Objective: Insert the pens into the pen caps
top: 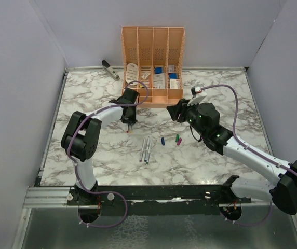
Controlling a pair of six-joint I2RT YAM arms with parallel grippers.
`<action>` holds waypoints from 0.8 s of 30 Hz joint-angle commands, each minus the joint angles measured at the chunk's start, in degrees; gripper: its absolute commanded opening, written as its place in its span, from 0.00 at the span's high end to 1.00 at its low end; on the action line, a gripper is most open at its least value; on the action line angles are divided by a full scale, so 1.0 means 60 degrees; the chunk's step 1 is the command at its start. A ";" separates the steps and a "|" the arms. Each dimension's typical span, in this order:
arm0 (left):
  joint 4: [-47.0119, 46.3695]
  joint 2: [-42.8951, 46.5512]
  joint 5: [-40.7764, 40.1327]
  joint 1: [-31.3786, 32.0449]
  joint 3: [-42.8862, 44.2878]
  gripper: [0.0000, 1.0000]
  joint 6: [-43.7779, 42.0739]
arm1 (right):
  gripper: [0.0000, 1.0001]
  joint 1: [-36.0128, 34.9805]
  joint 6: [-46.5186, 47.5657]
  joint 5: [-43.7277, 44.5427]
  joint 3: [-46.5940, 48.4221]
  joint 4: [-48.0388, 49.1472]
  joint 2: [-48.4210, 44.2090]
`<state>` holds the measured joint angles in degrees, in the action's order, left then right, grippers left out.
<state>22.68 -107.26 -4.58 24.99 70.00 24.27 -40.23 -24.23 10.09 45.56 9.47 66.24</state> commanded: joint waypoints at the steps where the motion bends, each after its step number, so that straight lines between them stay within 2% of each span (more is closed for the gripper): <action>1: 0.0194 -0.0049 -0.0354 -0.0078 0.0360 0.73 -0.0173 | 0.60 -0.0019 -0.0108 0.0129 -0.0065 -0.0127 -0.0098; 9: 0.0199 0.0078 -0.0081 -0.0093 0.0576 0.71 -0.0190 | 0.60 -0.0020 -0.0126 0.0082 -0.0013 -0.0036 0.0001; 16: 0.0222 0.0968 0.0260 -0.0093 0.0499 0.71 -0.0158 | 0.61 -0.0019 -0.0137 0.0666 0.0002 -0.0043 0.0063; 23: 0.0264 0.2412 0.1395 -0.0027 -0.0610 0.71 -0.0236 | 0.62 -0.0003 -0.0827 0.1336 -0.0044 -0.0675 0.0425; 24: 0.0276 0.2641 0.1554 0.0018 -0.0867 0.71 -0.0251 | 0.60 0.0009 -0.0950 0.1325 -0.0074 -0.0765 0.0506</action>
<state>24.25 -98.15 -1.61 24.71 70.13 23.55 -40.23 -26.37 14.61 45.56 8.47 67.53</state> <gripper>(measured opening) 0.291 0.379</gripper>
